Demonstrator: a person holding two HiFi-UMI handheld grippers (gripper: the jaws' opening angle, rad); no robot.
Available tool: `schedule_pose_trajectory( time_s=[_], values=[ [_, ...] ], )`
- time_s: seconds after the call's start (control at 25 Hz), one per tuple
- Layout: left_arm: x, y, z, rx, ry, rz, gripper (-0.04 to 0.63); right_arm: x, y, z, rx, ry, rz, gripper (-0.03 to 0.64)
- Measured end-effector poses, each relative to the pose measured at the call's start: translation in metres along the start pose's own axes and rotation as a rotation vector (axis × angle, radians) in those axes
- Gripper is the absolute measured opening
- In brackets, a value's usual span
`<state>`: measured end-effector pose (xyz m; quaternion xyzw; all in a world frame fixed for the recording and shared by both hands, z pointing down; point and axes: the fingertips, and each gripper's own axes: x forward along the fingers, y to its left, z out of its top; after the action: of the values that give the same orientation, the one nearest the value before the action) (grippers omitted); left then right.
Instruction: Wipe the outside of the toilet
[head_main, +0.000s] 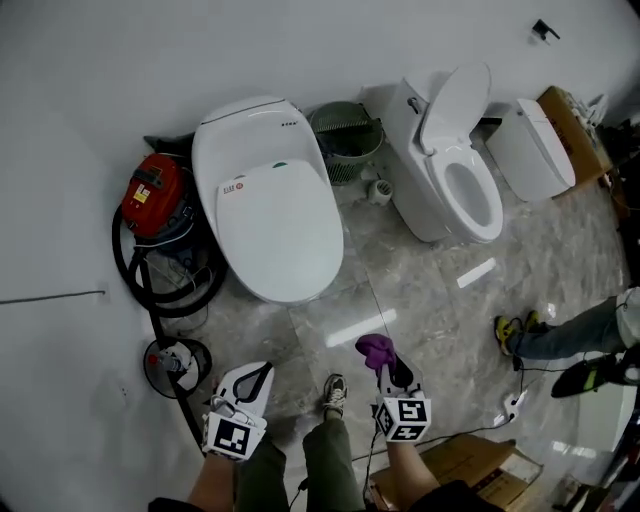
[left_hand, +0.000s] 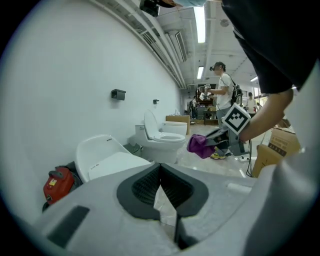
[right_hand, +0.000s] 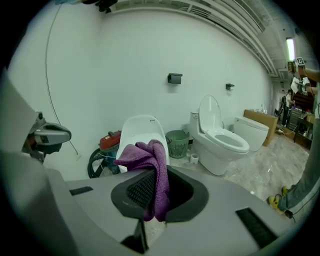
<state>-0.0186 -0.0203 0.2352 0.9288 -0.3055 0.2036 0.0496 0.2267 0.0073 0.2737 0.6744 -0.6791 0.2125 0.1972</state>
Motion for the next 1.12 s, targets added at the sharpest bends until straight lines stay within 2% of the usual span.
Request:
schedule_pose_trajectory(
  time_s=[0.16,0.32,0.6,0.88,1.12],
  values=[
    [-0.032,0.001,0.059,0.019,-0.001,0.012,0.006,-0.053,0.003,0.046,-0.005,0.001,0.005,0.041],
    [-0.062,0.009,0.093,0.039,-0.012,0.038,0.006,-0.083,0.017,0.083,-0.017,-0.028,0.018,0.041],
    [-0.111,0.01,0.139,0.08,-0.051,0.043,0.006,-0.129,0.05,0.137,-0.05,-0.1,0.055,0.041],
    [-0.155,0.006,0.173,0.053,-0.047,0.014,0.006,-0.178,0.084,0.174,-0.068,-0.148,0.077,0.041],
    [-0.201,0.003,0.189,0.035,-0.075,0.013,0.006,-0.215,0.13,0.206,-0.092,-0.19,0.139,0.041]
  ],
)
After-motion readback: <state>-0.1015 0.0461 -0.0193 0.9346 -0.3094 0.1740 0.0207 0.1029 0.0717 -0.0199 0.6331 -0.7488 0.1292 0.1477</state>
